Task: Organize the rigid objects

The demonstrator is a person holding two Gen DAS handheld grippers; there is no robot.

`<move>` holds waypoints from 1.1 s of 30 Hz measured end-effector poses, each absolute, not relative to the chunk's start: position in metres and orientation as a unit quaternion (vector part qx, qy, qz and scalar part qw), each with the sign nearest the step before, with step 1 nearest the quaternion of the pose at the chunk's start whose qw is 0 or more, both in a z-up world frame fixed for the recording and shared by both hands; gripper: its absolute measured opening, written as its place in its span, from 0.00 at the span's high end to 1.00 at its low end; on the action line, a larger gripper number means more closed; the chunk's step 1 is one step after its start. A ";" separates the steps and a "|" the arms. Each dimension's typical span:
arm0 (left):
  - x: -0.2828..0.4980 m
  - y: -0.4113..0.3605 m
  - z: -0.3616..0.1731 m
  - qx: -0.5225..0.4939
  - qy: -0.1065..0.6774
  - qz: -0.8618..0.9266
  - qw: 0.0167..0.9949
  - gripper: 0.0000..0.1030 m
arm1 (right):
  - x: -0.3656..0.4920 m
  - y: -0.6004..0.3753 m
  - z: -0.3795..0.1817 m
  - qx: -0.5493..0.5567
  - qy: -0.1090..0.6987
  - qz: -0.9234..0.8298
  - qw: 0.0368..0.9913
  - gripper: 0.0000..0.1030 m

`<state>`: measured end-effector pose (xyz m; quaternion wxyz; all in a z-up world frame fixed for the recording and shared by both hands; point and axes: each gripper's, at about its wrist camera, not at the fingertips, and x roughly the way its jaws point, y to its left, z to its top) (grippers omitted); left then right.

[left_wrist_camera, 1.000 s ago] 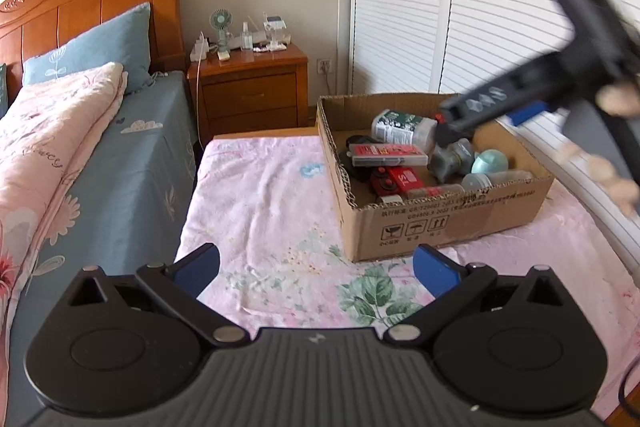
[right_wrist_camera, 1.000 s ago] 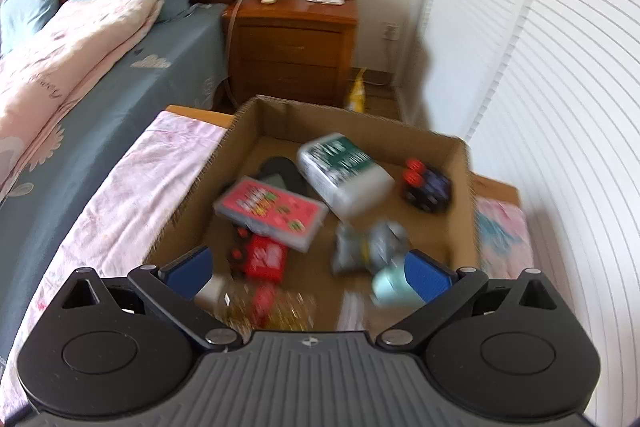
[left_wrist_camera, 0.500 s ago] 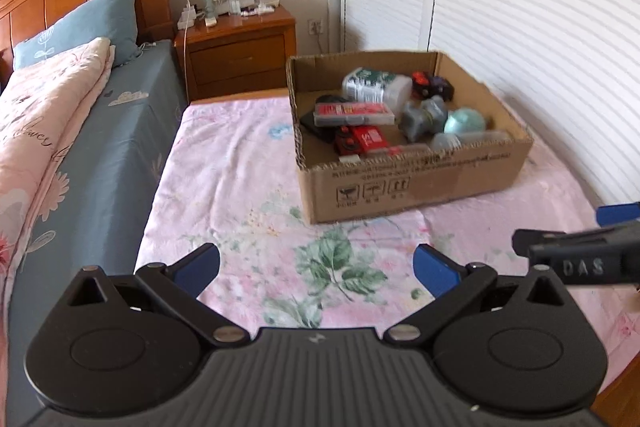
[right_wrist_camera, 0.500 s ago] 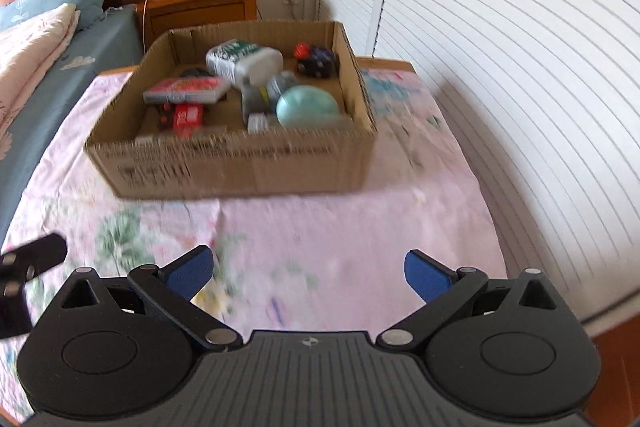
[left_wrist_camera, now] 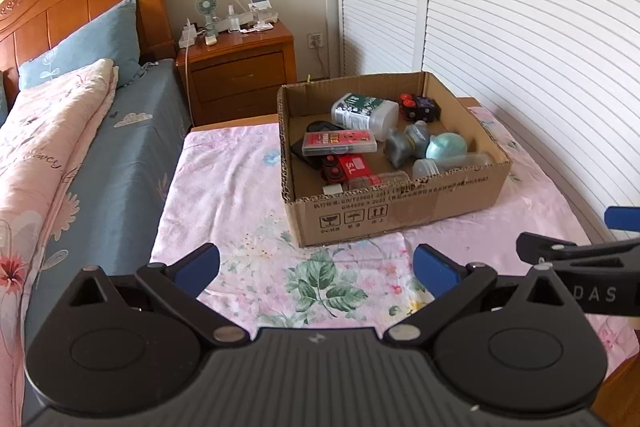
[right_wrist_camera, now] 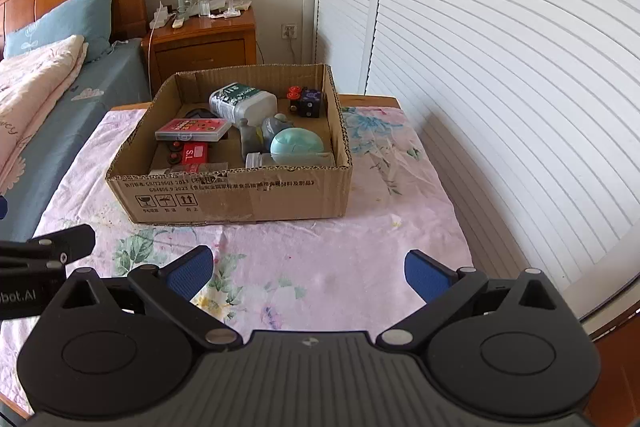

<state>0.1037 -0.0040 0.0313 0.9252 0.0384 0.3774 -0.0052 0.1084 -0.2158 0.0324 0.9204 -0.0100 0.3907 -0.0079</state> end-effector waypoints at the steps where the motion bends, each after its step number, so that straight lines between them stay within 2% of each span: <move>1: 0.104 -0.005 0.032 0.039 0.377 -0.004 0.925 0.01 | 0.108 -0.216 0.033 -0.010 0.390 -0.009 0.921 0.00; 33: 0.113 -0.002 0.024 0.034 0.389 0.006 0.920 0.01 | 0.112 -0.212 0.029 -0.014 0.394 -0.009 0.919 0.00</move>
